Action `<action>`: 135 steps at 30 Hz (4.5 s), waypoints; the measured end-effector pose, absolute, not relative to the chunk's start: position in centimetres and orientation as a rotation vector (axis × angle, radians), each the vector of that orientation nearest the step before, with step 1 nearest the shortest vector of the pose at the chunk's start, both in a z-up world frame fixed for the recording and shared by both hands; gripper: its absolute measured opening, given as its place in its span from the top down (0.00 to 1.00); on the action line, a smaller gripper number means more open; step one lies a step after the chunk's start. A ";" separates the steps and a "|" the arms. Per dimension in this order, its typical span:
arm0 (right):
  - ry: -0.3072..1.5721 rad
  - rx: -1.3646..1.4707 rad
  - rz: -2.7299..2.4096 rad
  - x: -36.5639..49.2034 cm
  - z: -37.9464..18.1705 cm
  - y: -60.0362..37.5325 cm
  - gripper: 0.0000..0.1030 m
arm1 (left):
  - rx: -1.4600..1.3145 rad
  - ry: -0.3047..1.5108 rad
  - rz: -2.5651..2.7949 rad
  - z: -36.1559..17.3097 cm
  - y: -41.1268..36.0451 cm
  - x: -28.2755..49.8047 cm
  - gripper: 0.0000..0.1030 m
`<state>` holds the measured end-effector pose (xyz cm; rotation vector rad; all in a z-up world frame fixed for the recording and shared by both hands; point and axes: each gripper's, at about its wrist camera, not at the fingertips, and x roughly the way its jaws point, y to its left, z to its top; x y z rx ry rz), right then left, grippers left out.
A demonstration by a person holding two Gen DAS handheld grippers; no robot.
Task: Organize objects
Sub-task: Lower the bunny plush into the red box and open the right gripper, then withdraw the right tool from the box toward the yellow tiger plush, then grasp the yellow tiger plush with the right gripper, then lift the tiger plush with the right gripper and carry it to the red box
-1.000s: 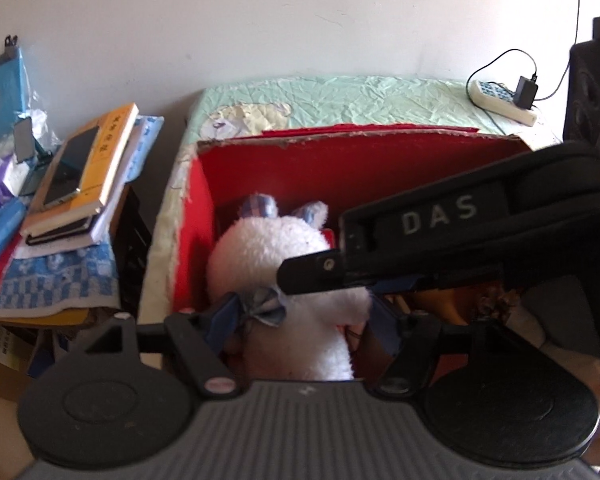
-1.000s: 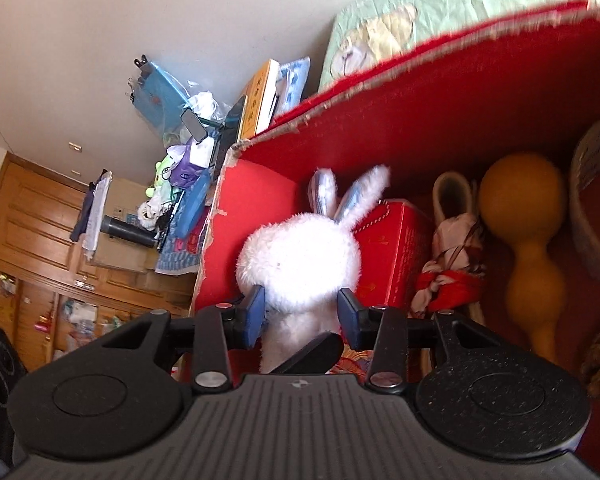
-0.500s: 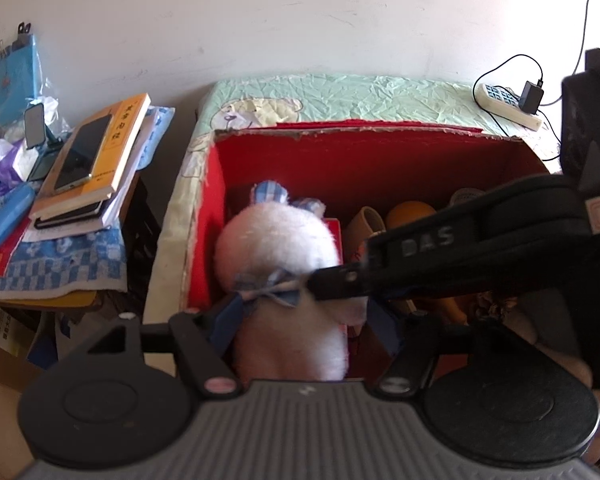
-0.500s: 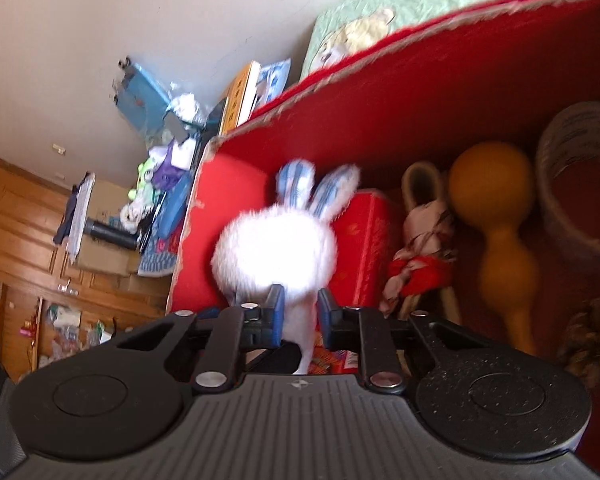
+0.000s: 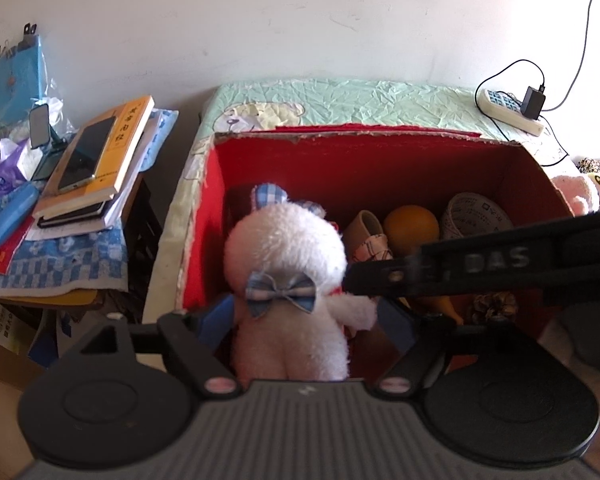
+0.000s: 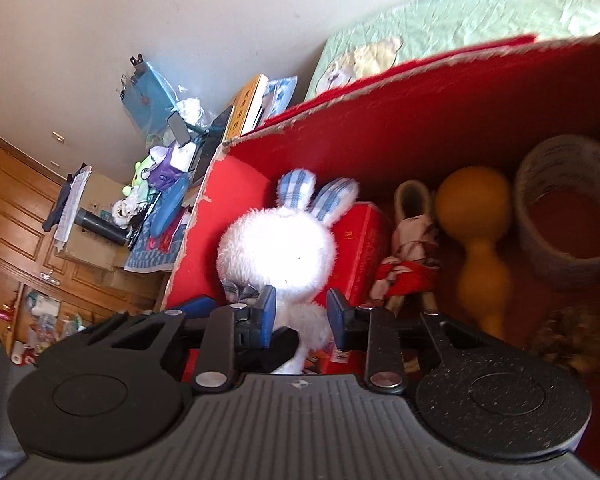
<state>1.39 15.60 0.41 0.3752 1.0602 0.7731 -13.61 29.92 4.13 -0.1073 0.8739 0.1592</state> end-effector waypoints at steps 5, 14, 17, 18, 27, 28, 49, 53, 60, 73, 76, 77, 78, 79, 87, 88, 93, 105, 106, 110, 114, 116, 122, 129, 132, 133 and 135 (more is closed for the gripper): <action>1.014 0.349 0.745 0.8 1.2 14.0 0.67 | -0.126 0.875 0.181 4.5 29.3 -13.7 0.21; 0.918 0.304 0.757 -0.8 2.9 11.1 0.67 | -0.119 0.891 0.272 6.2 26.4 -13.5 0.21; 0.888 0.274 0.774 -1.2 3.7 9.8 0.67 | -0.126 0.900 0.306 6.6 24.9 -13.5 0.21; 0.879 0.264 0.777 -1.3 3.9 9.3 0.67 | -0.124 0.901 0.316 6.8 24.3 -13.5 0.20; 0.832 0.245 0.762 -2.0 5.1 1.8 0.67 | -0.067 0.871 0.333 8.4 15.6 -13.2 0.11; 0.830 0.249 0.757 -2.1 5.2 0.9 0.67 | -0.058 0.866 0.327 8.5 14.5 -13.0 0.11; 0.841 0.279 0.560 -2.3 3.4 -14.7 0.66 | 0.059 0.902 0.069 6.8 -3.2 -8.0 0.09; 0.855 0.300 0.514 -2.0 2.8 -16.9 0.66 | 0.063 0.921 0.014 6.3 -5.0 -6.8 0.09; 0.875 0.340 0.424 -0.9 1.7 -20.6 0.63 | 0.020 0.937 -0.093 5.6 -6.9 -4.7 0.09; 0.896 0.544 0.366 4.6 0.0 -26.0 0.53 | -0.129 0.959 -0.258 3.8 -8.3 2.2 0.09; 0.909 0.592 0.372 6.2 -0.9 -26.3 0.49 | -0.148 0.986 -0.253 2.9 -8.6 3.5 0.09; 0.912 0.599 0.379 6.7 -1.1 -26.2 0.49 | -0.148 0.992 -0.251 2.6 -8.6 3.9 0.09; 0.916 0.601 0.383 7.1 -1.4 -26.1 0.49 | -0.147 0.997 -0.249 2.3 -8.6 4.3 0.09; 0.919 0.603 0.388 7.6 -1.6 -26.0 0.49 | -0.145 1.004 -0.245 2.0 -8.6 4.7 0.09; 0.972 0.598 0.442 11.0 -4.0 -24.5 0.49 | -0.148 1.069 -0.251 -0.7 -8.3 7.6 0.07; 0.981 0.598 0.444 11.4 -4.4 -24.3 0.49 | -0.149 1.076 -0.250 -1.0 -8.3 7.9 0.07; 1.003 0.633 0.464 12.7 -6.1 -24.0 0.41 | -0.133 1.066 -0.254 -1.7 -8.6 8.9 0.08; 1.014 0.757 0.570 12.8 -5.8 -25.6 0.61 | -0.120 1.045 -0.261 -1.3 -8.9 8.8 0.19; 1.009 0.757 0.574 12.5 -5.5 -25.7 0.61 | -0.119 1.042 -0.263 -1.2 -8.9 8.7 0.20; 0.974 0.705 0.572 11.0 -3.9 -25.9 0.61 | -0.166 1.036 -0.302 -0.5 -8.9 7.8 0.24; 0.938 0.664 0.568 9.2 -2.3 -26.3 0.61 | -0.154 1.005 -0.331 0.8 -9.9 6.1 0.25; 0.926 0.651 0.564 8.1 -1.7 -26.6 0.61 | -0.158 1.002 -0.345 1.4 -10.2 5.2 0.25; 0.912 0.615 0.555 5.1 -0.3 -26.6 0.61 | -0.152 0.986 -0.374 2.8 -10.9 1.9 0.25; 0.898 0.580 0.573 1.8 1.1 -25.9 0.61 | -0.166 0.965 -0.369 4.1 -10.5 -1.7 0.25; 0.891 0.552 0.590 0.7 1.8 -25.2 0.61 | -0.169 0.958 -0.357 4.6 -10.1 -3.0 0.25; 0.888 0.540 0.597 0.3 2.1 -25.0 0.61 | -0.171 0.953 -0.353 4.8 -9.9 -3.4 0.25; 0.880 0.518 0.614 -0.3 2.6 -24.4 0.61 | -0.176 0.942 -0.345 5.3 -9.5 -4.3 0.25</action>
